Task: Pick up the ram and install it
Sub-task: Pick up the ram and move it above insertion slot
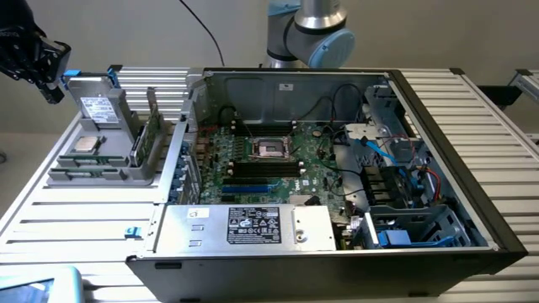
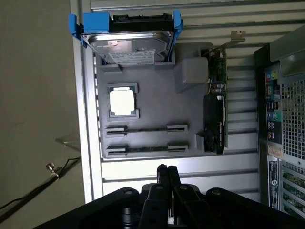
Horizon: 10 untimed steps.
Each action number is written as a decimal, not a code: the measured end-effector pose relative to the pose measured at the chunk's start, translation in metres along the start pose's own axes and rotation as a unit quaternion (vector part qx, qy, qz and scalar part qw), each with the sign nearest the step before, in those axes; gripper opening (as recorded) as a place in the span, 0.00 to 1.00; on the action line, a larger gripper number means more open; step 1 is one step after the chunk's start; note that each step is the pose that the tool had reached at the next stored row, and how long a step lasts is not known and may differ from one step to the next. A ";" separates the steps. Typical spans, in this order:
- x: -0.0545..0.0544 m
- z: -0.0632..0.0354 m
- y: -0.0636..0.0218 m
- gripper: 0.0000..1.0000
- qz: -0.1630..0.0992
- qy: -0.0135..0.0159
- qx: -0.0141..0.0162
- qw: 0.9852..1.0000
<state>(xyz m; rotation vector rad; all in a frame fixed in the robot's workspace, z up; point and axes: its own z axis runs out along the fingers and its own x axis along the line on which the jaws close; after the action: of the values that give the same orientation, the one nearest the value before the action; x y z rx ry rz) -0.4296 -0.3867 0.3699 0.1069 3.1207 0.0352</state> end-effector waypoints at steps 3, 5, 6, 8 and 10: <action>0.000 0.0000 0.0001 0.11 0.000 0.000 0.000 1.000; 0.000 -0.0001 0.0011 0.11 0.000 0.000 0.000 1.000; 0.000 0.0001 0.0016 0.11 0.000 0.000 0.000 1.000; 0.000 0.0001 0.0033 0.11 0.000 0.000 0.001 1.000; 0.001 0.0001 0.0055 0.11 0.000 0.000 0.001 1.000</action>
<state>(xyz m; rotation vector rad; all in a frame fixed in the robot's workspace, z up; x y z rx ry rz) -0.4297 -0.3812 0.3698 0.1069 3.1206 0.0320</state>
